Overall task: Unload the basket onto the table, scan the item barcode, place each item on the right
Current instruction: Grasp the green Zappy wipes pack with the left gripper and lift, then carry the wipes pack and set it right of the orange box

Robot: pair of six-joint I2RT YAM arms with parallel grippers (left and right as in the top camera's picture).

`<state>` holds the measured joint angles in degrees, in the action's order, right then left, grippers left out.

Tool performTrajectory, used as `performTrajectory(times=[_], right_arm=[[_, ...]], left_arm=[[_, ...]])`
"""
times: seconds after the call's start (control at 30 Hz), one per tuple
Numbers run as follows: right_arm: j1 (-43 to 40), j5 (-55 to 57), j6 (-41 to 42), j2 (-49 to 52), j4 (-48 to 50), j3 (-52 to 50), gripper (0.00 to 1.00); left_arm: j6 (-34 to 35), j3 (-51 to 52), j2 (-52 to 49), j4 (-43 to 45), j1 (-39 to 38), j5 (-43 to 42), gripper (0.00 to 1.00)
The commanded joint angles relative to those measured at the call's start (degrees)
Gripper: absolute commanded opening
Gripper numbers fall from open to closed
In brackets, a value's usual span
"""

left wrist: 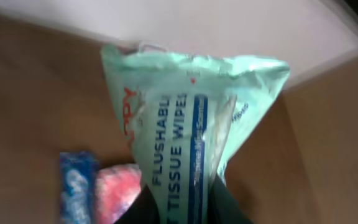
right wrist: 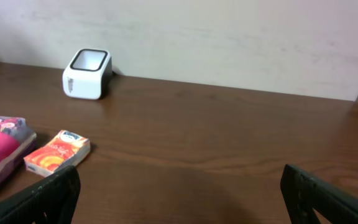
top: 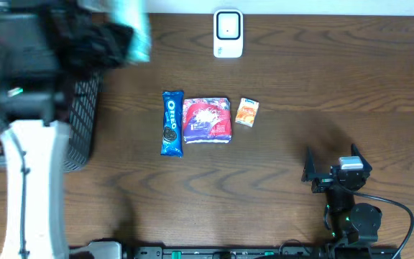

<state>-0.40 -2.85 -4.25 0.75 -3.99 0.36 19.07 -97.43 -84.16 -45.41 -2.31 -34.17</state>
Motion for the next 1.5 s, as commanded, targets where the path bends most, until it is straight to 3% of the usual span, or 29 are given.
performTrajectory(times=[0.0, 0.17, 0.37, 0.53, 0.87, 0.93, 1.03, 1.1, 1.2, 1.47], right_arm=[[0.35, -0.28, -0.55, 0.0, -0.24, -0.04, 0.99], [0.35, -0.28, -0.55, 0.0, -0.24, -0.04, 0.99], [0.35, -0.28, -0.55, 0.0, -0.24, -0.04, 0.99], [0.35, -0.28, -0.55, 0.0, -0.24, -0.04, 0.99], [0.35, -0.28, -0.55, 0.0, -0.24, -0.04, 0.99], [0.35, -0.28, -0.55, 0.0, -0.24, -0.04, 0.99], [0.35, -0.28, -0.55, 0.0, -0.24, -0.04, 0.99], [0.35, -0.28, -0.52, 0.0, -0.24, -0.04, 0.99], [0.35, -0.28, -0.55, 0.0, -0.24, -0.04, 0.99], [0.35, -0.28, -0.55, 0.0, -0.24, -0.04, 0.99]], left_arm=[[0.96, -0.31, -4.5, -2.4, -8.17, -2.64, 0.07], [1.68, -0.31, -13.14, -0.04, -18.95, -1.95, 0.07], [7.52, -0.31, -23.32, 7.21, -27.17, 1.38, 0.07], [12.81, -0.31, -29.14, 8.74, -31.41, 7.08, 0.07], [15.58, -0.31, -33.16, 12.7, -36.02, 7.91, 0.07], [15.54, -0.31, -33.16, 13.53, -36.76, 7.93, 0.17], [15.52, -0.31, -33.16, 14.29, -37.33, 7.93, 0.61], [15.52, -0.31, -33.16, 14.36, -37.31, 7.93, 0.72], [15.52, -0.31, -33.16, 14.47, -36.79, 7.91, 0.77], [12.76, -0.33, -29.81, 14.43, -32.26, 5.9, 0.77]])
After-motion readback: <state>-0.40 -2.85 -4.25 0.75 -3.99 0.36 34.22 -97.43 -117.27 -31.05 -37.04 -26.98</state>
